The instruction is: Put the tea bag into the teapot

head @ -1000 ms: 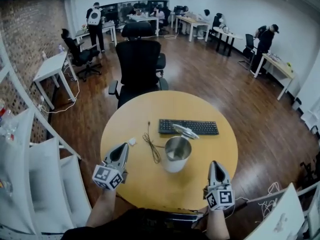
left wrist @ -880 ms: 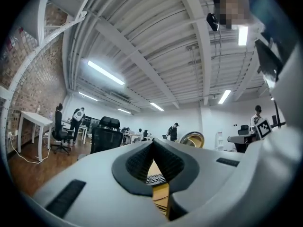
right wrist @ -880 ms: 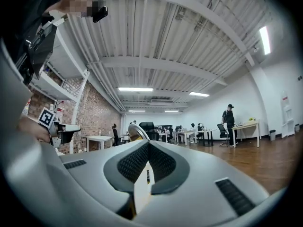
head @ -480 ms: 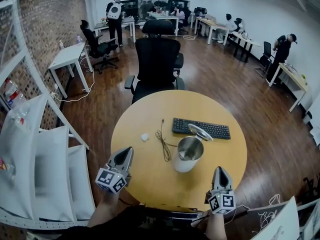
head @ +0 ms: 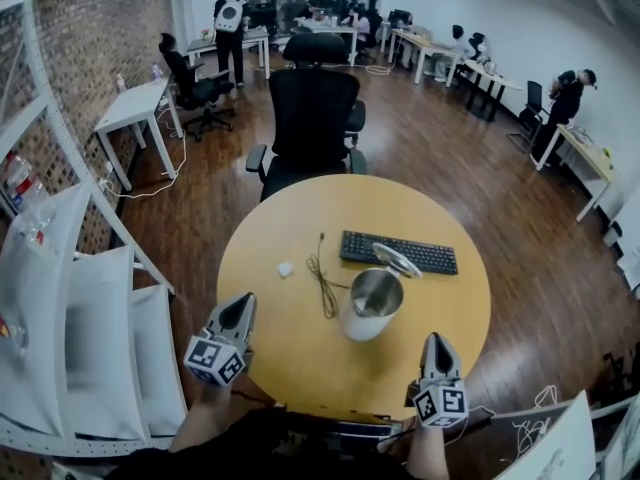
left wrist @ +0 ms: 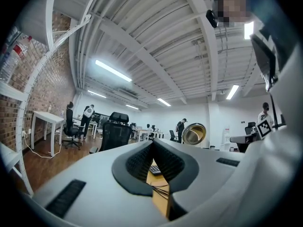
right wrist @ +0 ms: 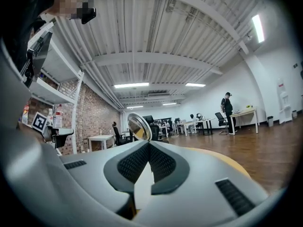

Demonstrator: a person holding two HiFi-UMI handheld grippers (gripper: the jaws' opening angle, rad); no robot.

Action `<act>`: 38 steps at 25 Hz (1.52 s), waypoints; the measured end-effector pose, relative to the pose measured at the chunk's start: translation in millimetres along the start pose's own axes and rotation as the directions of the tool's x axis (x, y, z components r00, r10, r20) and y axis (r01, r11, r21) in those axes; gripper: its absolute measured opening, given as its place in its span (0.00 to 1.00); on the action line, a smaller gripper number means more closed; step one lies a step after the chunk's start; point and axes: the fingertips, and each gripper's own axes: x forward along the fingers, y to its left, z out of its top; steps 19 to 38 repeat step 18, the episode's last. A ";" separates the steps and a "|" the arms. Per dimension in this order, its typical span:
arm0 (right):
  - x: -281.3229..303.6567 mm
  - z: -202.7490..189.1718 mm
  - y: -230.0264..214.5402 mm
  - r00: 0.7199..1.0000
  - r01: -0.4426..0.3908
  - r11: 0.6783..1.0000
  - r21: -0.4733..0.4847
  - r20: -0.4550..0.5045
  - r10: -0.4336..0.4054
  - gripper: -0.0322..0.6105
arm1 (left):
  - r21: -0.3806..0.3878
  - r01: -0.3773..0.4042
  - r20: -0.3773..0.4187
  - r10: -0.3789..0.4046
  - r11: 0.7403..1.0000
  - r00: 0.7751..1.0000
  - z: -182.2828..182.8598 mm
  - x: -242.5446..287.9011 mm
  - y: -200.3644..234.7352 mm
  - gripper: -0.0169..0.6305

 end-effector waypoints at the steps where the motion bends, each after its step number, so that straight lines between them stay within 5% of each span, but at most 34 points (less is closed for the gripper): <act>1: -0.7 -4.2 -2.7 1.000 0.001 1.000 0.008 -0.002 -0.001 0.05 | -0.005 -0.001 -0.002 0.001 1.000 1.000 -1.5 -0.4 -0.4 0.03; 38: 3.8 -1.4 3.6 0.999 0.037 0.999 -0.005 -0.012 -0.037 0.05 | -0.049 0.008 -0.028 -0.009 0.999 1.000 -17.4 0.0 8.8 0.03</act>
